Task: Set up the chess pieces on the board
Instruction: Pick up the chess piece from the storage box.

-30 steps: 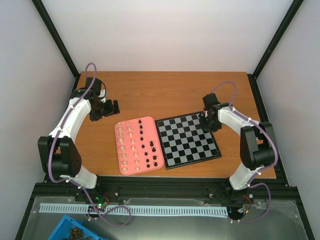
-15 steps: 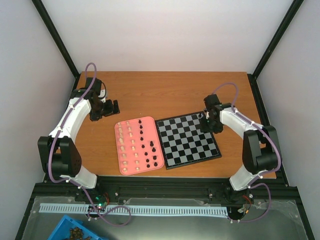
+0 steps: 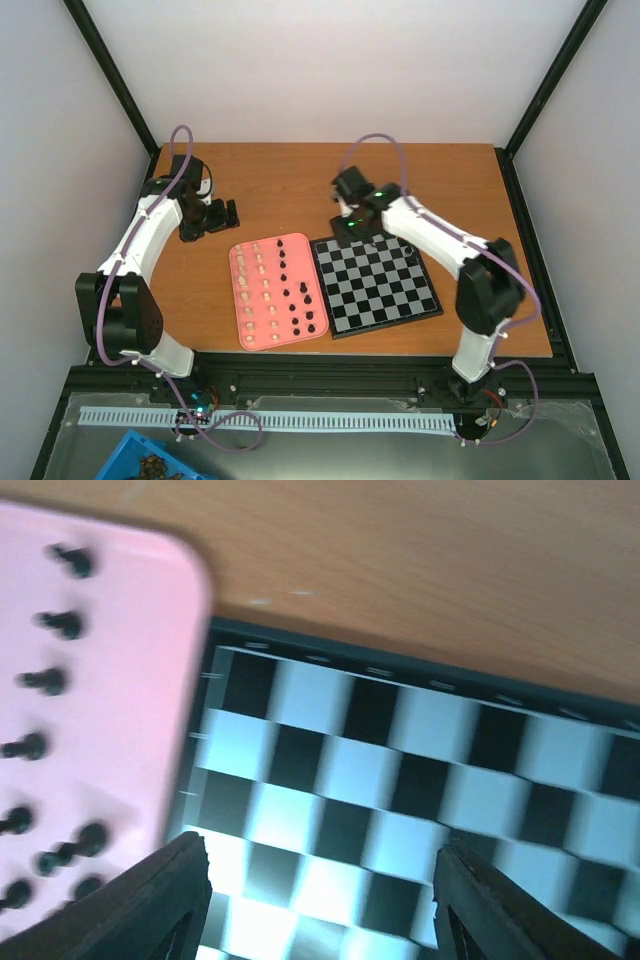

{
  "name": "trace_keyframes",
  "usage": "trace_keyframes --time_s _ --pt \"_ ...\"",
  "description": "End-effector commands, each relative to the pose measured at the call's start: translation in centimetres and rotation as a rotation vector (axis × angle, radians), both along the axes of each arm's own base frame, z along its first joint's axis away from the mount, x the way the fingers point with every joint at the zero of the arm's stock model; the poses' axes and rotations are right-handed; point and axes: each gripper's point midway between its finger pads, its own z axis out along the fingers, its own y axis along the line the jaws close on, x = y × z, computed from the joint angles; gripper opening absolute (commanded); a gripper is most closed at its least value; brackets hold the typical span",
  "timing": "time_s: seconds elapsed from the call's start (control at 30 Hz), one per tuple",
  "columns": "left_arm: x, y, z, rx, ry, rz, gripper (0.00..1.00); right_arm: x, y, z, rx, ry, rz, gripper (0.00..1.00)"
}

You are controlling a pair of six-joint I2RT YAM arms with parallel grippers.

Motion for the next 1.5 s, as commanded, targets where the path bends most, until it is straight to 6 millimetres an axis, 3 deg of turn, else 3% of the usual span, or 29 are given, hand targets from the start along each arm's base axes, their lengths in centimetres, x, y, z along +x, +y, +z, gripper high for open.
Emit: trace_keyframes --time_s 0.0,0.1,0.23,0.5,0.83,1.23,1.47 --pt "0.6 -0.3 1.3 -0.008 -0.027 -0.006 1.0 -2.7 7.5 -2.6 0.005 0.084 0.2 0.62" --pt "0.5 -0.3 1.4 -0.006 -0.031 -0.006 1.0 -4.0 10.5 -4.1 0.01 0.136 0.286 0.62" --pt "0.4 -0.4 1.3 -0.011 -0.031 -0.008 1.0 -5.6 12.6 -5.3 0.006 0.177 0.369 0.62" --pt "0.3 -0.6 1.1 -0.023 -0.029 -0.01 1.0 -8.9 13.3 -8.3 -0.004 0.306 0.452 0.58" --pt "0.0 -0.5 1.0 -0.018 -0.033 -0.008 1.0 -9.6 14.0 -10.0 -0.028 0.343 0.48 0.54" --pt "0.0 -0.4 0.8 -0.013 -0.026 -0.01 1.0 -9.7 13.5 -11.1 -0.064 0.362 0.466 0.34" --pt "-0.1 -0.3 0.7 -0.006 -0.018 -0.011 1.0 -9.1 13.5 -10.9 -0.076 0.34 0.459 0.09"
